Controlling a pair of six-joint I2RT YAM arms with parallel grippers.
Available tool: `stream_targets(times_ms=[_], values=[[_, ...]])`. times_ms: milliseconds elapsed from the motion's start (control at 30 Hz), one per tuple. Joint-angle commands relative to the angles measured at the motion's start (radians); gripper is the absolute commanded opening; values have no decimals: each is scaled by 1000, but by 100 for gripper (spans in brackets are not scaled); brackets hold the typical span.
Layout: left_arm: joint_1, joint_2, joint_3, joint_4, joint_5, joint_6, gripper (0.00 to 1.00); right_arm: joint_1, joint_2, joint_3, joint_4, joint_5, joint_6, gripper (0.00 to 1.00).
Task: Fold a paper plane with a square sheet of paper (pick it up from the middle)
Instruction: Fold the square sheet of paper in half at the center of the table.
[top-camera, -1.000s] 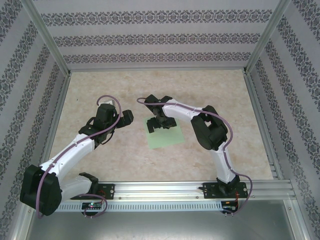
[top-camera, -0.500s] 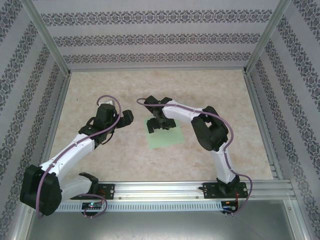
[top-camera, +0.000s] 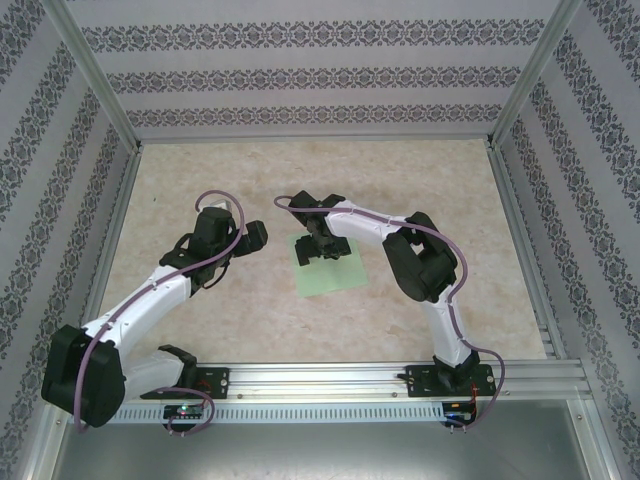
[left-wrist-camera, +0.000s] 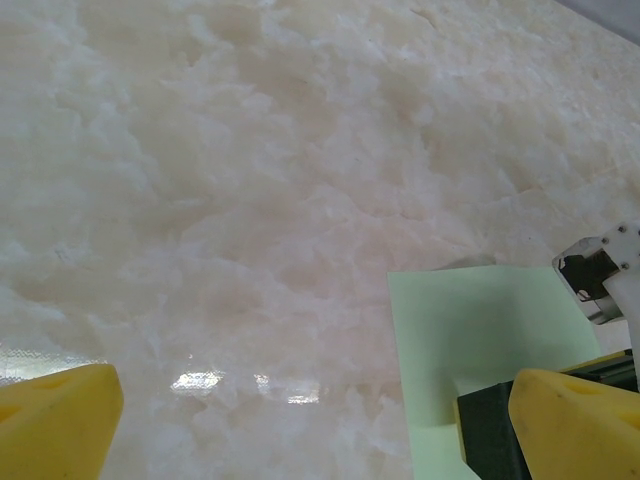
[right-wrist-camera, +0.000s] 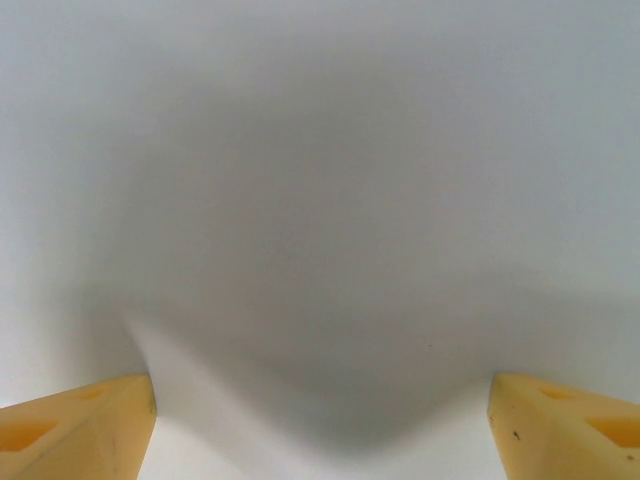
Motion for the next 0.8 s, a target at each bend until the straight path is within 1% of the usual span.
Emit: stream_targets(times_ms=[0,33,133,233,267,300,433,533,600,633,667,767], values=[[7,1,39,-12,3,11,100,-3,37,-27,-5,5,21,86],[7,1,41,-13,3,11,100,-3,30,-23,-4,0,21,84],[7,1,41,-15,-1,11,100,-5,10,-11,0,-5,26,82],[7,2,45,-18,-2,9,100,-8,-21,-8,11,-3,33,74],[7,1,47,-21,-2,10,100,-10,-31,-10,18,-5,38,71],[8,4,47,-20,-2,9,100,-12,-41,-11,26,-10,40,64],[8,4,54,-28,-7,11,100,-15,-70,-11,33,-4,48,58],[7,4,56,-32,-7,10,100,-16,-99,-14,47,-17,52,50],[7,4,57,-36,-9,10,100,-19,-125,-23,66,-33,59,47],[7,3,57,-36,-11,10,100,-20,-138,-31,79,-47,63,43],[7,4,60,-39,-13,9,100,-25,-156,-45,103,-68,69,41],[7,3,60,-38,-10,8,100,-43,-186,-66,126,-126,92,42]])
